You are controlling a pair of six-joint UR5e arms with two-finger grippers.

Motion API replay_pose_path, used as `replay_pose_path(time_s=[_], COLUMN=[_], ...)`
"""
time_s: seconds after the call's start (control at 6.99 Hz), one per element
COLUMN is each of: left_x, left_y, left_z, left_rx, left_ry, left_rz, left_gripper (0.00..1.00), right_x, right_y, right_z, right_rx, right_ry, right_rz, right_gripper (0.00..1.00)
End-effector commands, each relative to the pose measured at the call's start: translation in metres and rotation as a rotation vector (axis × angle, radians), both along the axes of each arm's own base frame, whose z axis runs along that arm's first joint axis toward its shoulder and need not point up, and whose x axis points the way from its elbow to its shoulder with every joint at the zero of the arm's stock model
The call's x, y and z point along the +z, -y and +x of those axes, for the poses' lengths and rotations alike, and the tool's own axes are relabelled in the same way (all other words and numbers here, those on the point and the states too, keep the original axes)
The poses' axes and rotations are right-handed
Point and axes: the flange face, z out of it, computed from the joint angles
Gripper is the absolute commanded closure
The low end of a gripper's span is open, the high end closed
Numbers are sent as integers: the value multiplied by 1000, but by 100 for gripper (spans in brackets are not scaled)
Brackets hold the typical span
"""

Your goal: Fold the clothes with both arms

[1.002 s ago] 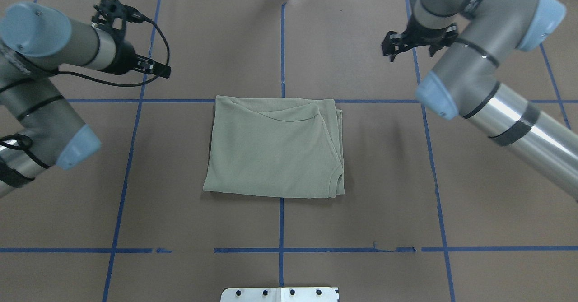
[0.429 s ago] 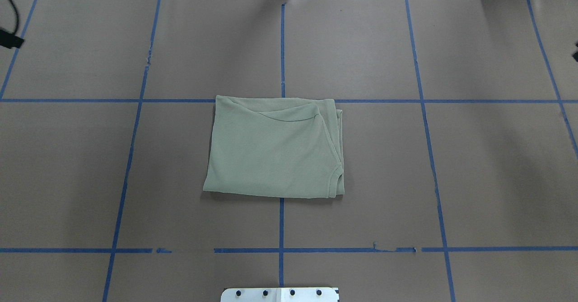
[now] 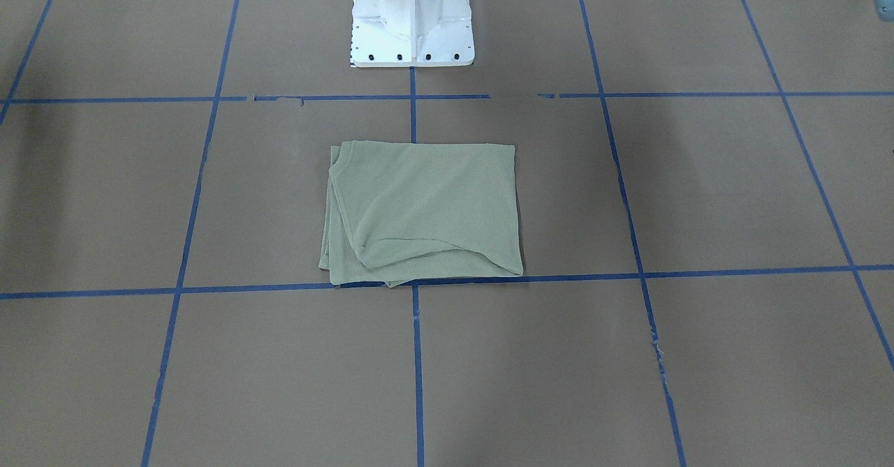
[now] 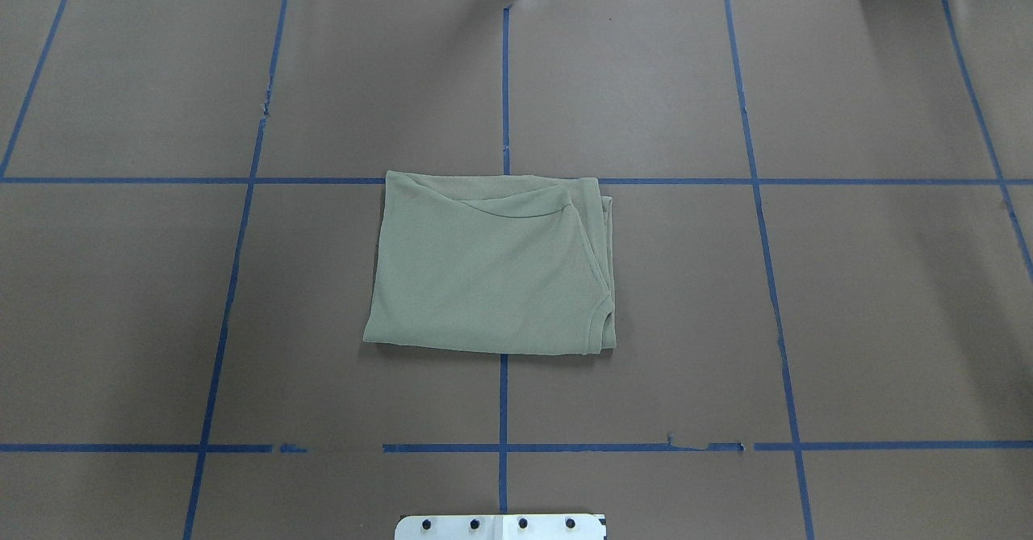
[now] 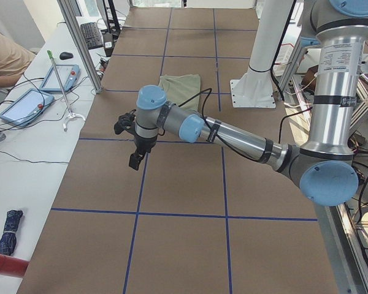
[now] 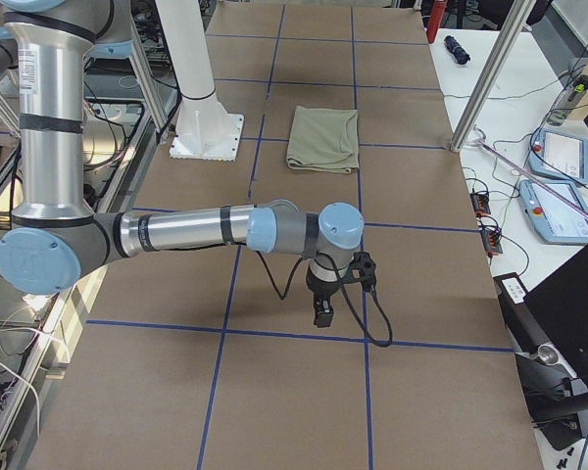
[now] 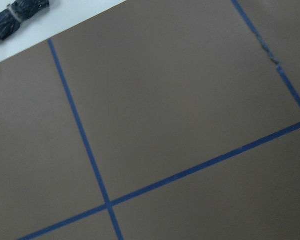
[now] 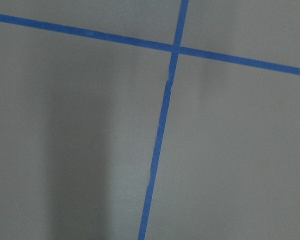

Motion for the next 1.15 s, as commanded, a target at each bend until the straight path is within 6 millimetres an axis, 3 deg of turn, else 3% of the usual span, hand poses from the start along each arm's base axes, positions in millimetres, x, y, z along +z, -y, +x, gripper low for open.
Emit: replay_pose_path(time_s=[0.0, 0.14, 0.57, 0.72, 1.0], left_x=[47, 56, 83, 90, 90], left_y=[-41, -56, -66, -79, -76], left_z=[-22, -19, -18, -18, -18], left_rx=[-22, 19, 53, 53, 48], left_ry=[-63, -105, -103, -104, -96], left_rz=[-107, -113, -181, -195, -206], left_gripper=[0, 0, 0, 0, 0], right_x=[0, -20, -22, -22, -21], right_y=[-15, -12, -13, -13, -13], right_z=[5, 5, 5, 4, 4], right_rx=[40, 89, 98, 98, 98], right_ry=[4, 0, 4, 5, 5], right_rz=[-13, -14, -20, -17, -17], right_gripper=[0, 0, 0, 0, 0])
